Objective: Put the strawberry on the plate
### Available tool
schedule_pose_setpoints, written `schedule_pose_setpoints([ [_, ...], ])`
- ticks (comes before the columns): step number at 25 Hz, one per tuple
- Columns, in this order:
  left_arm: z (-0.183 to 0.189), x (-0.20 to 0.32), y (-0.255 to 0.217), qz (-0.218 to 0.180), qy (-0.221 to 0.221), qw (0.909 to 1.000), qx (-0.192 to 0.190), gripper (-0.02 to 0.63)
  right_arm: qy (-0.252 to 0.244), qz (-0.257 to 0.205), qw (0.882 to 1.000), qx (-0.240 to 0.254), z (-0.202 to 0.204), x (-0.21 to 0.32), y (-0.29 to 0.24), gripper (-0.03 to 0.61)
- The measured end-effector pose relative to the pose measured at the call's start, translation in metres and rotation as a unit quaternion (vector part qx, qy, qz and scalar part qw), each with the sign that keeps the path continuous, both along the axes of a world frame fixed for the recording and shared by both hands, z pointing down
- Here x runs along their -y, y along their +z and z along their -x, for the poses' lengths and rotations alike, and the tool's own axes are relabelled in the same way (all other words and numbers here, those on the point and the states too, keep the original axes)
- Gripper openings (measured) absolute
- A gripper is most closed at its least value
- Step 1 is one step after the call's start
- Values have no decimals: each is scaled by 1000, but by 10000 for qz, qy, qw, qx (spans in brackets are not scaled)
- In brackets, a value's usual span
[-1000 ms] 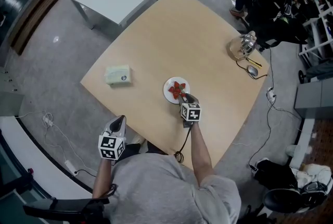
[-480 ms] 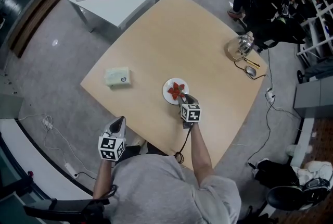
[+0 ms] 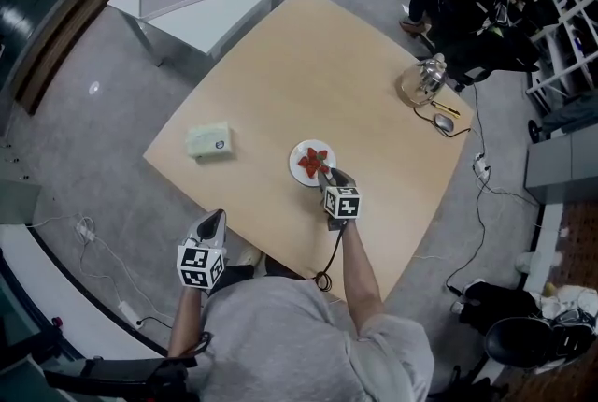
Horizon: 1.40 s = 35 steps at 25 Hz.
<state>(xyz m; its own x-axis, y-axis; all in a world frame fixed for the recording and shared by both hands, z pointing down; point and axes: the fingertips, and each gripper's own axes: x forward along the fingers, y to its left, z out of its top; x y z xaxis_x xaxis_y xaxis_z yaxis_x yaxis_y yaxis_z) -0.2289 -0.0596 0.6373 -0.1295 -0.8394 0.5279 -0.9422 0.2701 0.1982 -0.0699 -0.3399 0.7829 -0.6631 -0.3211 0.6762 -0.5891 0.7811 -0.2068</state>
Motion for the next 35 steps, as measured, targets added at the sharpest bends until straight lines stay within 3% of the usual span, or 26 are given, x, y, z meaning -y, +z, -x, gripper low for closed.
schedule_pose_setpoints([
  [11, -10, 8, -7, -187, 389, 9990, 68, 20, 347, -143, 9990, 238, -20, -5, -28, 166],
  [19, -10, 15, -20, -343, 583, 9976, 178, 20, 605, -279, 9968, 437, -40, -16, -53, 105],
  [35, -51, 33, -32, -555, 1551, 9860, 246, 20, 1480, -951, 9802, 912, -106, -54, -114, 25],
])
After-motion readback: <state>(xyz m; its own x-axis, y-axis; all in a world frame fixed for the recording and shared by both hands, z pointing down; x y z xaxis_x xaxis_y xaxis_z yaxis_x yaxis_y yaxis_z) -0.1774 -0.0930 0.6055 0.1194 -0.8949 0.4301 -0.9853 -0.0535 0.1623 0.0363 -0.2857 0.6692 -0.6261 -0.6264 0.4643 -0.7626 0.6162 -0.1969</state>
